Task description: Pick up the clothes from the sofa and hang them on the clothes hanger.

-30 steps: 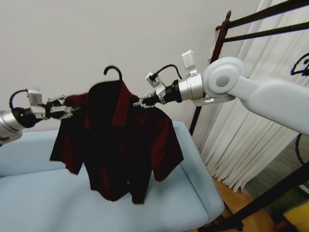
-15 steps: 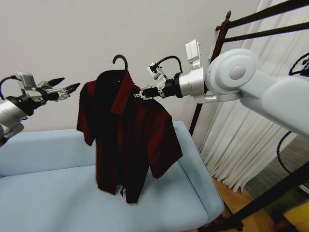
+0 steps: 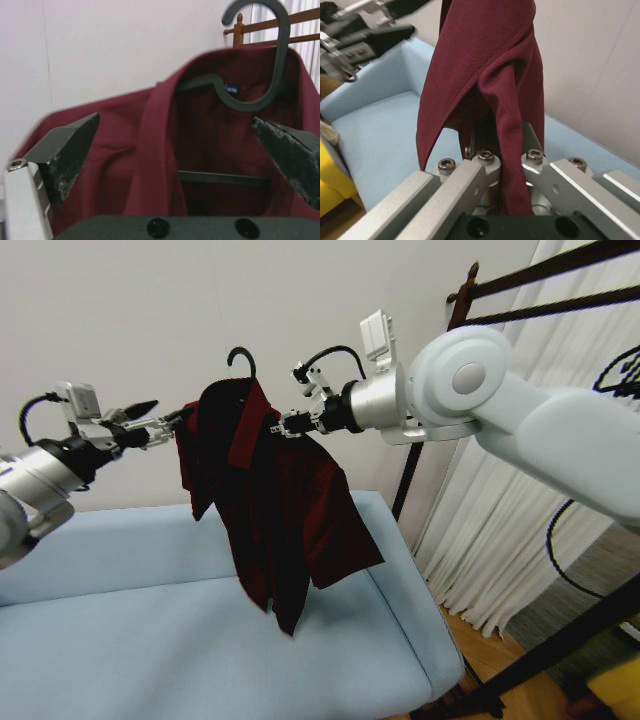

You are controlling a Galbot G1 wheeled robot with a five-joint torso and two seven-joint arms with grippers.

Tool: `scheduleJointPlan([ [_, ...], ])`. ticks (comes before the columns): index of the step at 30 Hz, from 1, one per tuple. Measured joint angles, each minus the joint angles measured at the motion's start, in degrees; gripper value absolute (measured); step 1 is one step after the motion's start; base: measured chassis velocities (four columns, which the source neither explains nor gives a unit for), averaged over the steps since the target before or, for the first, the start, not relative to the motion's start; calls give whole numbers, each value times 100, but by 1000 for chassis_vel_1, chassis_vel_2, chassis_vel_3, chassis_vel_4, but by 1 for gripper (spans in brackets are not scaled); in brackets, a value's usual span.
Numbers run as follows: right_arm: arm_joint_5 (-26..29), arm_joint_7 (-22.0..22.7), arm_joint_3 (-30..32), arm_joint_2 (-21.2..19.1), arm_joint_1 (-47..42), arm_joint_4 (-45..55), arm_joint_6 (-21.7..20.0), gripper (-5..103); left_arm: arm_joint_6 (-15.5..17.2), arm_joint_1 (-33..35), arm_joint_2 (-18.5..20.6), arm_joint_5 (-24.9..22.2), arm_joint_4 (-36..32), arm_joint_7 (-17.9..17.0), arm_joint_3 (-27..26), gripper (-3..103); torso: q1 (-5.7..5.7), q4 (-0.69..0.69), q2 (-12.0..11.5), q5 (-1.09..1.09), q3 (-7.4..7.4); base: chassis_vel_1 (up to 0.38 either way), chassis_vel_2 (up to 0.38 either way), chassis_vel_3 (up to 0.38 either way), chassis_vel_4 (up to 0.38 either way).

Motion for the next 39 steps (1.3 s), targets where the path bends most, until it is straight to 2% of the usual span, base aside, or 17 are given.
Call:
scheduleJointPlan([
  [2,12,1,29,84,1,-14,-12,2,1,41,-35,15,-36,10,17,101,0,1,0,-1,0,0,0,0,0],
  [6,20,2,33,127,22,-19,-12,2,1,69,-62,65,-39,23,21,97,0,2,0,-1,0,0,0,0,0],
  [10,16,0,31,120,34,-4,-8,2,-38,120,-73,186,-19,41,17,77,0,0,0,0,0,0,0,0,0],
  [11,16,0,31,120,34,-4,-8,2,-38,120,-73,186,-19,41,17,77,0,0,0,0,0,0,0,0,0],
  [13,10,-1,29,118,25,11,3,2,-45,141,-79,256,-29,59,14,66,0,0,0,0,0,0,0,0,0],
  [14,10,-1,29,118,25,11,3,2,-45,141,-79,256,-29,59,14,66,0,0,0,0,0,0,0,0,0],
  [17,6,0,35,126,15,56,21,2,-46,144,-95,273,-50,90,16,50,0,0,0,0,0,0,0,0,0],
  [19,6,1,36,127,14,64,26,2,-45,144,-98,274,-52,94,17,50,0,0,0,0,0,0,0,0,0],
  [23,28,-12,51,94,21,122,75,2,-37,151,-118,278,-63,119,23,28,0,0,0,-1,0,0,0,0,0],
  [25,34,-17,53,85,23,131,87,2,-36,151,-119,278,-65,122,23,28,0,0,0,0,0,0,0,0,0],
  [26,49,-32,64,63,28,165,113,2,-30,154,-122,282,-66,133,22,18,0,0,0,0,0,0,0,0,0],
  [29,74,-57,85,37,28,207,130,2,-25,156,-124,289,-70,140,21,12,0,0,0,0,0,0,0,0,0],
  [31,109,-65,107,12,28,255,144,2,-20,156,-129,291,-82,140,20,3,0,0,0,0,0,0,0,0,0],
  [39,108,42,170,-38,-64,363,226,2,-30,129,-99,284,-145,94,-27,0,0,0,0,0,0,0,0,0,0],
])
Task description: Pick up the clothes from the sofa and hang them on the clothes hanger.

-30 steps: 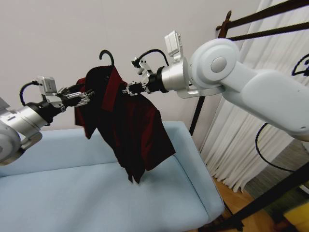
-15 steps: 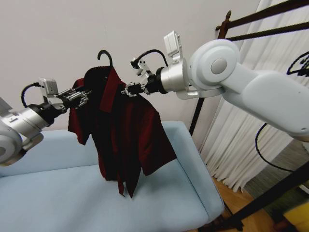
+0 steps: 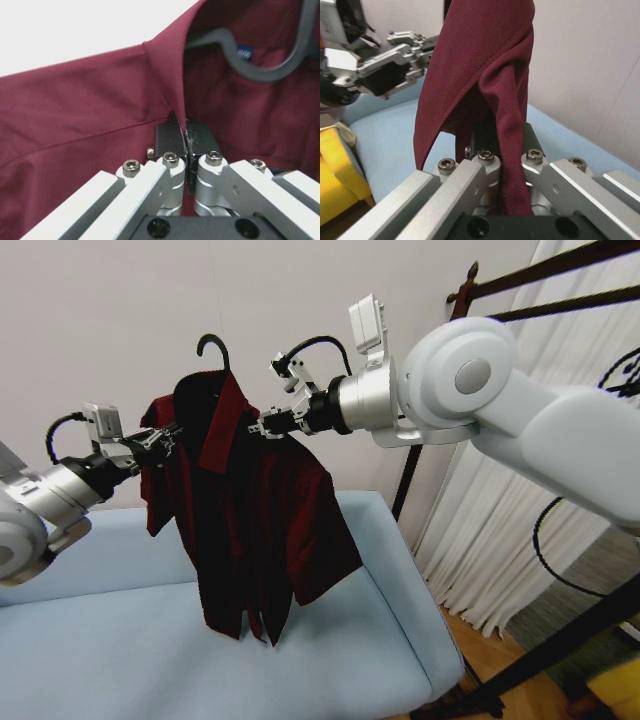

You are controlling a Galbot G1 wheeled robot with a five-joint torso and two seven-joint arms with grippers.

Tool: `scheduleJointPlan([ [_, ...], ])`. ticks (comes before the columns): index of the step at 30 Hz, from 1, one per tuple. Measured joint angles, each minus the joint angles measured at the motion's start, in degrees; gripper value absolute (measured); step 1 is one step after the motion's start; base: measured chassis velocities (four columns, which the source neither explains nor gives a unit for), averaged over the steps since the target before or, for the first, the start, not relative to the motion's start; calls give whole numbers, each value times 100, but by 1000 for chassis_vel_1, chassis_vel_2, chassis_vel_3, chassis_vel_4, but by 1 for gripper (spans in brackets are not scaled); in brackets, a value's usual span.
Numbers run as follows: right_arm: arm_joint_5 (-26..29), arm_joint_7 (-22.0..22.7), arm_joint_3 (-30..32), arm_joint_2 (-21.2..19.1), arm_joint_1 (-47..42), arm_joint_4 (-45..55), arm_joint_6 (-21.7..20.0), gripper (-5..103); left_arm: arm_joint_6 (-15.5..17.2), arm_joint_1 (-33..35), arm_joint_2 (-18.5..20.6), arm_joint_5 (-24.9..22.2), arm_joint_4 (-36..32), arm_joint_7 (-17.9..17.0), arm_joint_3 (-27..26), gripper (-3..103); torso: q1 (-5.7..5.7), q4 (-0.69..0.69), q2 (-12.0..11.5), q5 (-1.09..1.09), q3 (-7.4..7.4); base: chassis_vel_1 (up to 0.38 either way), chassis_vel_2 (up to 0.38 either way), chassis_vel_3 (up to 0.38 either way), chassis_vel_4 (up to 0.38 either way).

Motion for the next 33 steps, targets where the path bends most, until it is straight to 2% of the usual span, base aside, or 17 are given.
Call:
scheduleJointPlan([
  [12,-108,394,52,112,-195,61,43,2,-24,-479,310,-395,-251,1,-80,0,0,0,0,1,0,0,0,0,0],
  [17,-120,460,54,127,-230,-11,43,2,14,-449,311,-424,-431,7,-149,0,0,1,0,1,0,0,0,0,0],
  [27,-129,431,3,89,-183,-73,41,2,173,-198,68,-109,-543,57,-132,0,0,0,0,0,0,0,0,0,0],
  [31,-130,372,-26,76,-121,-77,30,2,353,-186,21,140,-406,103,-94,0,0,0,0,0,0,0,0,0,0],
  [32,-129,343,-40,76,-81,-77,25,2,519,-184,-4,285,-342,72,-81,-2,0,0,0,0,0,0,0,0,0],
  [33,-127,316,-57,73,-46,-77,20,2,640,-181,-24,401,-294,19,-75,1,0,0,0,0,0,0,0,0,0],
])
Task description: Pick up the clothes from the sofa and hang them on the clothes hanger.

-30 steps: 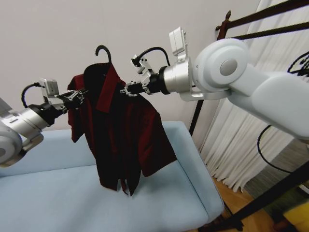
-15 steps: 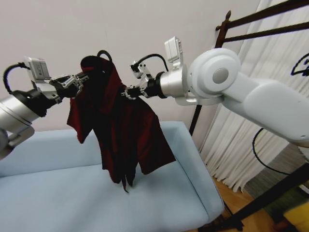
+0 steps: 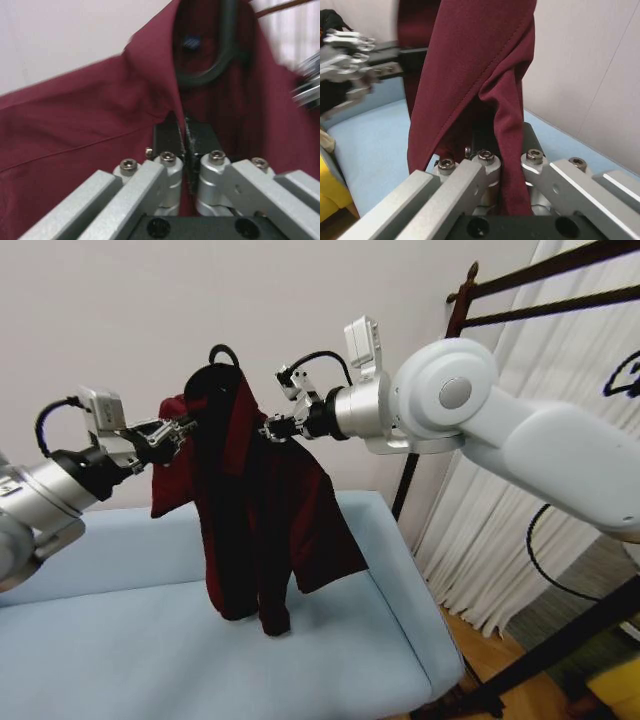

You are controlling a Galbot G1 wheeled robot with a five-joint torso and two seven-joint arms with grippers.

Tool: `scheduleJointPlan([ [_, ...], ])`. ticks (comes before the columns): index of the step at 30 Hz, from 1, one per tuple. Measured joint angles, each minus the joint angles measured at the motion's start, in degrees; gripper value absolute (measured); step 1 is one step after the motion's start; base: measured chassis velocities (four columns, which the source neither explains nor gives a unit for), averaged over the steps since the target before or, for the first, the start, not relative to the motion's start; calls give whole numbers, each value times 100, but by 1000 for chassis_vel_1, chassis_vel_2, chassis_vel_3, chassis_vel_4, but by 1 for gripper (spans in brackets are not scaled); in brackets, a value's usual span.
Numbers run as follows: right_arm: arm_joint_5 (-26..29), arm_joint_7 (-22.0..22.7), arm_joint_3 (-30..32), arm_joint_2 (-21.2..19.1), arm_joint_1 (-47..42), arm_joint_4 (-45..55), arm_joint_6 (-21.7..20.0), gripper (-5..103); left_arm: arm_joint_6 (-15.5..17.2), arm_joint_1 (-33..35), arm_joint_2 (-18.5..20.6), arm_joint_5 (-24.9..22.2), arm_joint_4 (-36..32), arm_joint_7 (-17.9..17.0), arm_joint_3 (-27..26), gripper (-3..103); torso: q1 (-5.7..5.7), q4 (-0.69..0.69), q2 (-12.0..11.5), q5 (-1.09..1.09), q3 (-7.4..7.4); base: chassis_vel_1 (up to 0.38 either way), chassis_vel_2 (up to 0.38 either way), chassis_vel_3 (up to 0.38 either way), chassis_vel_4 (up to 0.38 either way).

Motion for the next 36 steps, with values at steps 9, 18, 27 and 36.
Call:
scheduleJointPlan([
  [9,51,-40,-11,-4,89,-17,-20,2,87,-3,-32,108,13,-121,28,33,0,0,0,0,0,0,0,0,0],
  [18,1105,1036,450,57,207,75,-234,2,66,5,-127,118,-37,-410,-156,66,0,0,0,0,0,0,0,0,0],
  [27,1821,2318,834,33,478,-214,-332,2,51,79,-227,-85,202,-699,-598,97,0,0,0,0,0,0,0,0,0],
  [36,2383,3059,709,-79,969,-883,-347,2,44,153,-303,-253,309,-750,-878,100,0,-2,0,2,0,0,0,0,0],
])
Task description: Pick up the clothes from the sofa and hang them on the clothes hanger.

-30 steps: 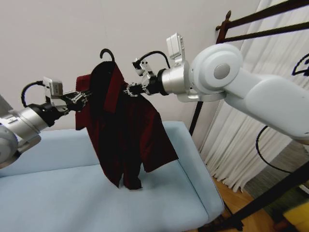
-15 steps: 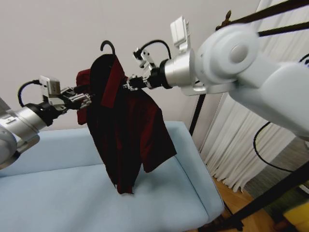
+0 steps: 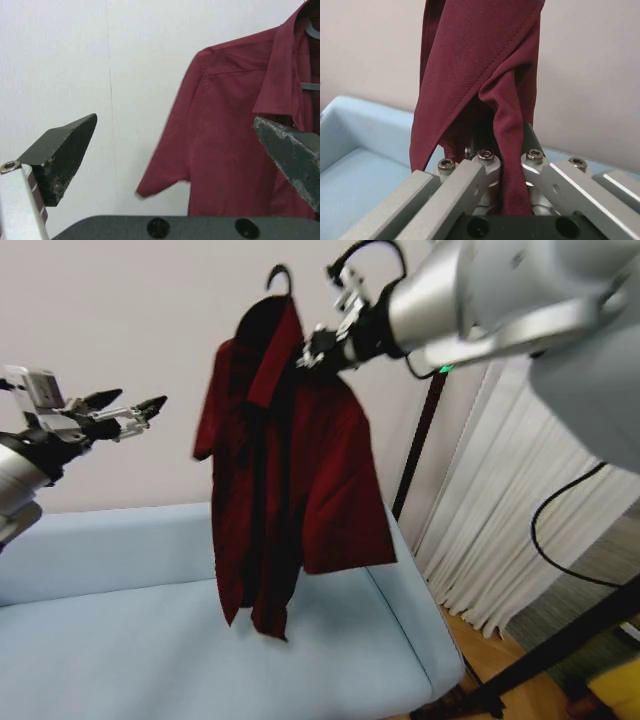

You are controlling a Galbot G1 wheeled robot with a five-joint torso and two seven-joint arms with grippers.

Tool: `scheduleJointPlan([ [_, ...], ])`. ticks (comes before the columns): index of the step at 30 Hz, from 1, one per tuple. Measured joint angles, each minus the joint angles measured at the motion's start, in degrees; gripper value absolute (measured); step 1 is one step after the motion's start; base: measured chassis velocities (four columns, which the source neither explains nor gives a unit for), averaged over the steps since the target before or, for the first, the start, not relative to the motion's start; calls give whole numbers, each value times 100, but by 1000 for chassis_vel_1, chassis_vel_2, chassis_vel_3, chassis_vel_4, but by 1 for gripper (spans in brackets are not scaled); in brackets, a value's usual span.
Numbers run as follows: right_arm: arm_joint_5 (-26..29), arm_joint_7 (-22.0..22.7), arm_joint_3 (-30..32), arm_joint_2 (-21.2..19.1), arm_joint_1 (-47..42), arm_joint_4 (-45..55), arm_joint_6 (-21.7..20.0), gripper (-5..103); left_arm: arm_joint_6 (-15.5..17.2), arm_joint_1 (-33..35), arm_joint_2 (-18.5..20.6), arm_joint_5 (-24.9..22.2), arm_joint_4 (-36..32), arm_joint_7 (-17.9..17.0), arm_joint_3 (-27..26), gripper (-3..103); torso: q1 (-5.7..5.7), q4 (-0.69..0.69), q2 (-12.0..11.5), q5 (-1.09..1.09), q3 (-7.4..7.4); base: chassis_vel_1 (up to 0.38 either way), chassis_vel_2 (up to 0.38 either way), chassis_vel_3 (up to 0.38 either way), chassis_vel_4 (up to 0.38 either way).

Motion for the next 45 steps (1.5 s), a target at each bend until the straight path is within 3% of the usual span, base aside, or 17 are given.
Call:
scheduleJointPlan([
  [3,165,535,-24,278,189,-445,79,2,-14,51,-67,3,40,2,-57,100,0,4,0,-2,1,0,0,0,0],
  [10,220,1240,-300,706,674,-1056,459,2,-21,131,-200,33,152,36,-151,100,0,3,0,-3,0,0,0,0,0],
  [14,257,2186,-810,1203,1290,-1571,1337,2,-37,172,-363,53,210,105,-195,100,0,2,0,-5,0,0,0,0,0],
  [20,-143,2699,-1402,1568,1577,-2062,2146,2,-109,151,-627,170,301,204,-122,100,0,2,0,-4,0,0,0,0,0],
  [23,-303,2891,-1550,1615,1533,-2109,2324,2,-124,156,-737,209,328,263,-98,100,1,2,0,-3,1,0,0,0,0],
  [28,-636,3016,-1889,1530,1442,-2141,2385,2,-155,183,-909,278,343,367,-30,100,1,3,0,-2,1,0,0,0,0],
  [34,-906,2885,-2493,1095,1578,-2220,2212,2,-190,199,-1094,340,402,525,16,100,1,1,0,0,1,0,0,0,0],
  [36,-880,2837,-2762,842,1779,-2239,2151,2,-224,207,-1154,411,482,605,18,100,1,0,0,2,1,0,0,0,0],
  [45,-404,2848,-3350,501,2421,-2352,2076,2,-295,245,-1316,547,669,762,18,100,0,3,0,-1,0,0,0,0,0],
])
